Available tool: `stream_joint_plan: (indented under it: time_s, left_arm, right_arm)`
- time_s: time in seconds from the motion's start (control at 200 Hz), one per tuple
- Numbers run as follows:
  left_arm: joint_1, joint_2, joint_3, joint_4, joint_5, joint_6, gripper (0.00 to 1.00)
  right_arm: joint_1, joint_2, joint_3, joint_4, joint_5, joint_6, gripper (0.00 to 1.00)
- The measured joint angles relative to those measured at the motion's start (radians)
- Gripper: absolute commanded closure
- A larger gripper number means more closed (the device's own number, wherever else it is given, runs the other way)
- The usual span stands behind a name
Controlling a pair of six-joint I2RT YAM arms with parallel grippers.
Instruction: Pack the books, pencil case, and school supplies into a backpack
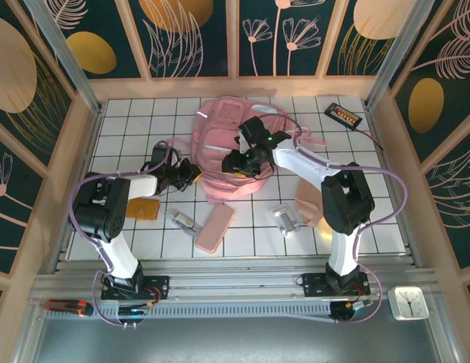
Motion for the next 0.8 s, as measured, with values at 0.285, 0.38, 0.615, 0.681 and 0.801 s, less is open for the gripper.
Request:
stream_joint_plan:
  time_s: [0.285, 0.38, 0.615, 0.681, 0.801]
  left_arm:
    - [-0.006, -0.108, -0.094, 0.149, 0.013, -0.039, 1.00]
    - [-0.006, -0.122, -0.118, 0.216, 0.017, -0.055, 1.00]
    - [-0.005, -0.121, -0.136, 0.321, 0.045, -0.102, 1.00]
    - [-0.005, -0.117, -0.136, 0.333, 0.055, -0.106, 1.00]
    - [-0.004, -0.111, -0.136, 0.346, 0.063, -0.106, 1.00]
  right_arm:
    - [0.011, 0.087, 0.034, 0.019, -0.068, -0.004, 0.51]
    - [0.011, 0.089, 0.034, 0.020, -0.076, -0.016, 0.51]
    - [0.011, 0.089, 0.031, 0.064, -0.116, -0.019, 0.55]
    - [0.011, 0.089, 0.025, 0.096, -0.132, -0.015, 0.58]
    - [0.011, 0.089, 0.000, 0.161, -0.156, 0.002, 0.77]
